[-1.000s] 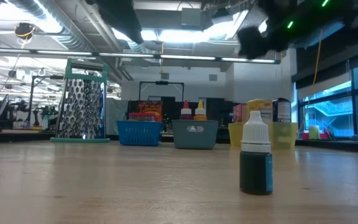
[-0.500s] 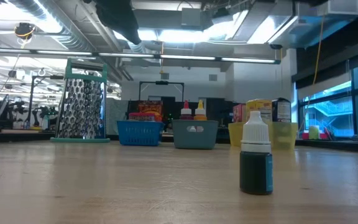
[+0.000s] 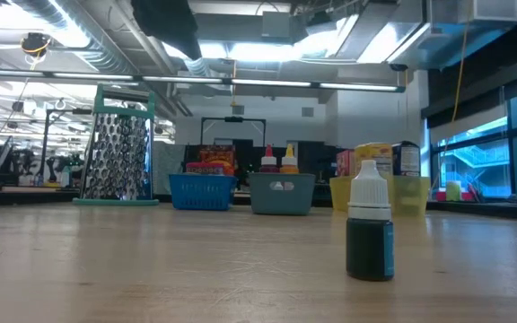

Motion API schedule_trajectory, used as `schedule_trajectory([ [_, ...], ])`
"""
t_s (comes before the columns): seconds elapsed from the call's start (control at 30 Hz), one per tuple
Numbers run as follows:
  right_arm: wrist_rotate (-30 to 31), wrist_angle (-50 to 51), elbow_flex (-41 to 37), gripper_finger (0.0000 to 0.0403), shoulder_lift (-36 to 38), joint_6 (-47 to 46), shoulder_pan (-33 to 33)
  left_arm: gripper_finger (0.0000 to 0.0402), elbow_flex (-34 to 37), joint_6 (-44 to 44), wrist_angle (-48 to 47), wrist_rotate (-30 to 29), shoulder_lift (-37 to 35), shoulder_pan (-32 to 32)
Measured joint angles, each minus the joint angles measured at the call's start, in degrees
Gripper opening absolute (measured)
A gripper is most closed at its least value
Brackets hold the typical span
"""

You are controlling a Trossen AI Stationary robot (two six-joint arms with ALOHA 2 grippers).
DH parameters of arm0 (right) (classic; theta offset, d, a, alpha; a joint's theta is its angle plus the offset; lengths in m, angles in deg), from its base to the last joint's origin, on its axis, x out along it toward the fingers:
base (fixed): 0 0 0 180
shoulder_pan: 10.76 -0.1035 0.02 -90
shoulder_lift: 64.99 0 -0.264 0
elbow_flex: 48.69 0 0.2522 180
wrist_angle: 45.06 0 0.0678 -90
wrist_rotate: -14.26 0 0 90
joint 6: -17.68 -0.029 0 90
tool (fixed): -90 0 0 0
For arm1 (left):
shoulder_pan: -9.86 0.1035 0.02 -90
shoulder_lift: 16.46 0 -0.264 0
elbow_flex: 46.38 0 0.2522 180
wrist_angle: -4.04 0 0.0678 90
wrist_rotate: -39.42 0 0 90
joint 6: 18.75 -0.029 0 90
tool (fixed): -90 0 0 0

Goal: Pick & Place Kitchen Items
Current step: Put the small black food coloring bottle into the dark green bin

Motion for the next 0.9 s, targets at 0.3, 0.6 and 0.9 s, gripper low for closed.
schedule_trajectory([
  [0.3,-2.04,-0.54,0.00,0.0220,-0.46,-8.77,2.01,0.0240,0.07,-2.19,0.81,-1.02,2.14,-1.75],
  [0.6,-16.29,-0.41,0.05,0.0220,-4.75,-12.06,9.09,0.0240,0.07,-2.32,0.81,-2.36,2.14,-1.90],
  [0.9,-27.67,3.41,4.28,0.0220,-8.28,-12.44,12.81,0.0240,0.07,-2.97,0.91,-3.67,2.14,-1.90],
])
